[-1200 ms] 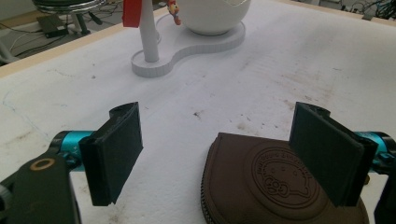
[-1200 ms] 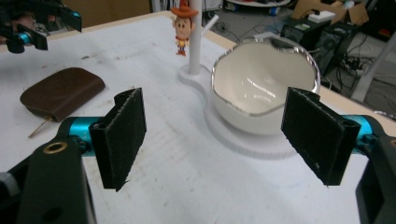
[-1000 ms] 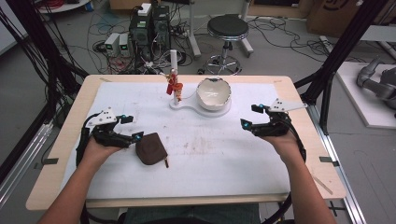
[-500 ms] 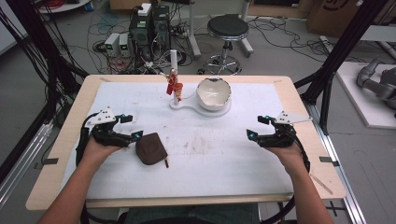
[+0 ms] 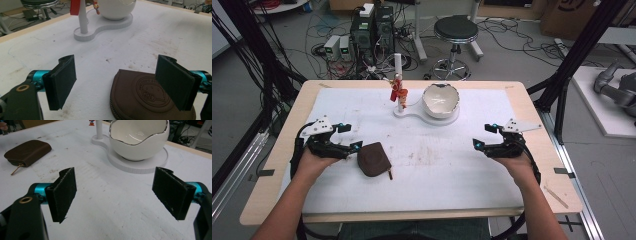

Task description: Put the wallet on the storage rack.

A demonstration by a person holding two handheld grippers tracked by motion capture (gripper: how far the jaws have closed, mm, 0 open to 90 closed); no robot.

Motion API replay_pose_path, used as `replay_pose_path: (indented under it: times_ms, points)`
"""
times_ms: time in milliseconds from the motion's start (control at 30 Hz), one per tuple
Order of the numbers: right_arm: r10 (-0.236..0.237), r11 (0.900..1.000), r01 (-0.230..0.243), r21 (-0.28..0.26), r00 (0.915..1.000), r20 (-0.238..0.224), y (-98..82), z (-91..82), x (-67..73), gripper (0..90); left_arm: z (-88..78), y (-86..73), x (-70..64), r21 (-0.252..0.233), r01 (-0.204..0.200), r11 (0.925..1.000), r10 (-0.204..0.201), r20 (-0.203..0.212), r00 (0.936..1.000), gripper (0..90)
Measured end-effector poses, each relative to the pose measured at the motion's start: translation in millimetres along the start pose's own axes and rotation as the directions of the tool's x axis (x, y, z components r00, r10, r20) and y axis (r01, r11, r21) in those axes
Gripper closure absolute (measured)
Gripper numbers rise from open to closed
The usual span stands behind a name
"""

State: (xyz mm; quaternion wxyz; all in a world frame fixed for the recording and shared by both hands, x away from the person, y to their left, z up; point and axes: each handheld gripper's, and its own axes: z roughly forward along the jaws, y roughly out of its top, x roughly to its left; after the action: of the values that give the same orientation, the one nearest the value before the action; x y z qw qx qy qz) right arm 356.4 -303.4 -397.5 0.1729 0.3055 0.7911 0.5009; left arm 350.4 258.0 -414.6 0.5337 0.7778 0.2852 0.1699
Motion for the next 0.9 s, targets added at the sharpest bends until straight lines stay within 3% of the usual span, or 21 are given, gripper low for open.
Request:
replay_pose_path:
  times_ms: [433,900]
  points:
    - [-0.028,0.999,0.03,0.031,0.9965,-0.078,7.1,25.4,21.0,19.8,-10.2,-2.2,-0.3,-0.006,0.002,1.0,-0.002,-0.022,0.9998,17.3]
    - [-0.072,0.995,0.081,0.052,0.984,-0.163,19.0,59.5,49.8,19.8,-31.0,-10.9,3.9,-0.016,0.02,0.9997,-0.021,-0.068,0.9974,17.3]
